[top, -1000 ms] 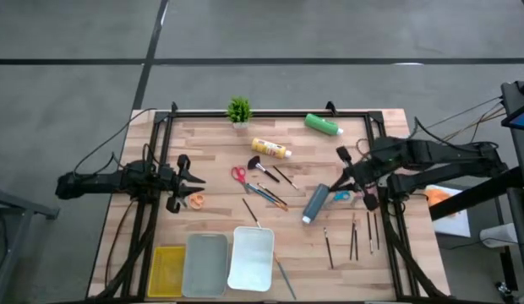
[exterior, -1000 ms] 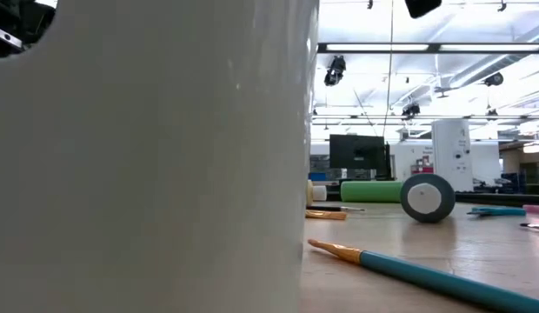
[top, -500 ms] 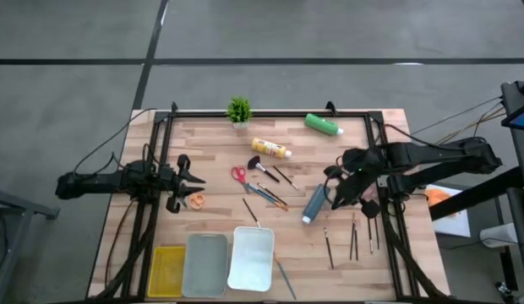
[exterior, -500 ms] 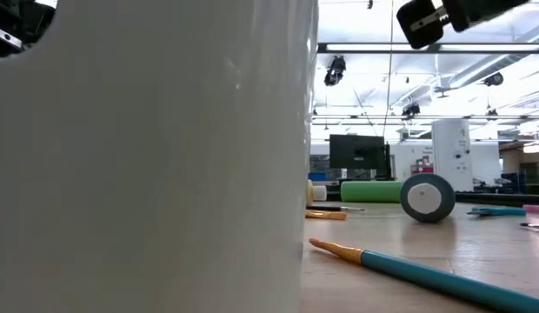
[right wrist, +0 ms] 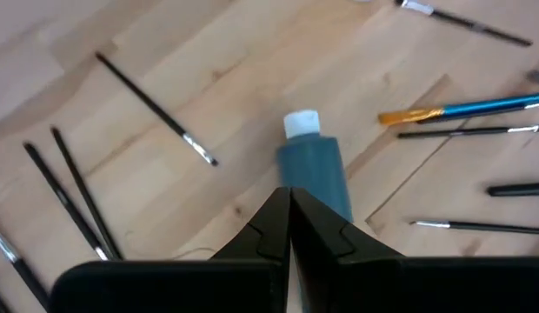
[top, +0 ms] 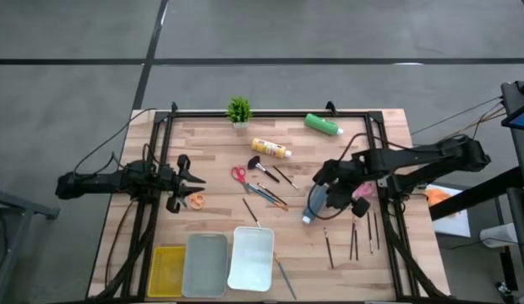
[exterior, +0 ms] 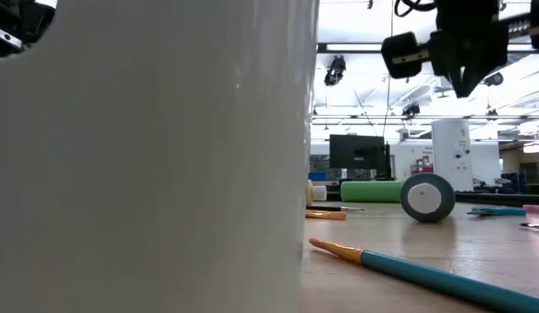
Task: Pick & Place Paint Supplies
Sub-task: Put the black paint bottle into the gray bin
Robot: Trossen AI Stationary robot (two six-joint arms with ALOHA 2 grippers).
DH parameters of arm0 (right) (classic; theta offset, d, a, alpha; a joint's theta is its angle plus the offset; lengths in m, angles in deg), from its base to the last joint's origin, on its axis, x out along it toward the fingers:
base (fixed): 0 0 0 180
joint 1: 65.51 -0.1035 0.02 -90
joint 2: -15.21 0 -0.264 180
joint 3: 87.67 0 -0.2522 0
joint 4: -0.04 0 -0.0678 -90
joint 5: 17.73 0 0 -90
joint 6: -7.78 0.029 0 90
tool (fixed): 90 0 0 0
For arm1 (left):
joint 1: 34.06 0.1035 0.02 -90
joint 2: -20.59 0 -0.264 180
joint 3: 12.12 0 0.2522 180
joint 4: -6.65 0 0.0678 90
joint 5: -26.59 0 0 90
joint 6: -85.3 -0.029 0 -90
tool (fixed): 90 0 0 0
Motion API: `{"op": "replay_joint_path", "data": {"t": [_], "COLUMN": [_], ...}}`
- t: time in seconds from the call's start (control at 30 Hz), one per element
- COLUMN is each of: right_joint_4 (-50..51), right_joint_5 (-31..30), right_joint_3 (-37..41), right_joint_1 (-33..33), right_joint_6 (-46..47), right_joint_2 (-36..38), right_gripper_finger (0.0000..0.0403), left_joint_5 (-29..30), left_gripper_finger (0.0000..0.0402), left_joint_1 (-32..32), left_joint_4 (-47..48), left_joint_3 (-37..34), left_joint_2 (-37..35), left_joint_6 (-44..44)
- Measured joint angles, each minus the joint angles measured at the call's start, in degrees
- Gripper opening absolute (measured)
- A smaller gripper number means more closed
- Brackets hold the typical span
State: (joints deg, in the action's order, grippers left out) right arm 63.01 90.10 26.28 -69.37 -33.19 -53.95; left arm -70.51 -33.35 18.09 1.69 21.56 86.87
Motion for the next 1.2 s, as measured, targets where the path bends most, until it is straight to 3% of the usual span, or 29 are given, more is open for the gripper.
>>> {"op": "replay_joint_path", "data": {"t": [0.3,0.67,0.8,1.2], "right_joint_4": [-0.18,-4.62,-4.82,-6.17], "right_joint_5": [-0.24,-4.95,-5.01,-6.48], "right_joint_3": [0.01,0.01,0.01,-0.07], "right_joint_1": [0.02,0.07,0.04,0.07], "right_joint_6": [-7.56,-2.59,-0.19,-2.0], "right_joint_2": [-3.88,-8.89,-11.88,-19.66], "right_gripper_finger": [0.0029,0.022,0.0268,0.0286], "left_joint_5": [0.0,0.0,0.01,-0.01], "left_gripper_finger": [0.0104,0.0104,0.0104,0.0104], "left_joint_1": [0.0,0.0,0.0,0.0], "left_joint_4": [-0.01,0.0,0.01,0.0], "left_joint_3": [0.01,0.01,0.01,0.0], "left_joint_2": [0.0,0.0,0.0,0.0], "left_joint_6": [0.01,0.01,0.01,0.0]}}
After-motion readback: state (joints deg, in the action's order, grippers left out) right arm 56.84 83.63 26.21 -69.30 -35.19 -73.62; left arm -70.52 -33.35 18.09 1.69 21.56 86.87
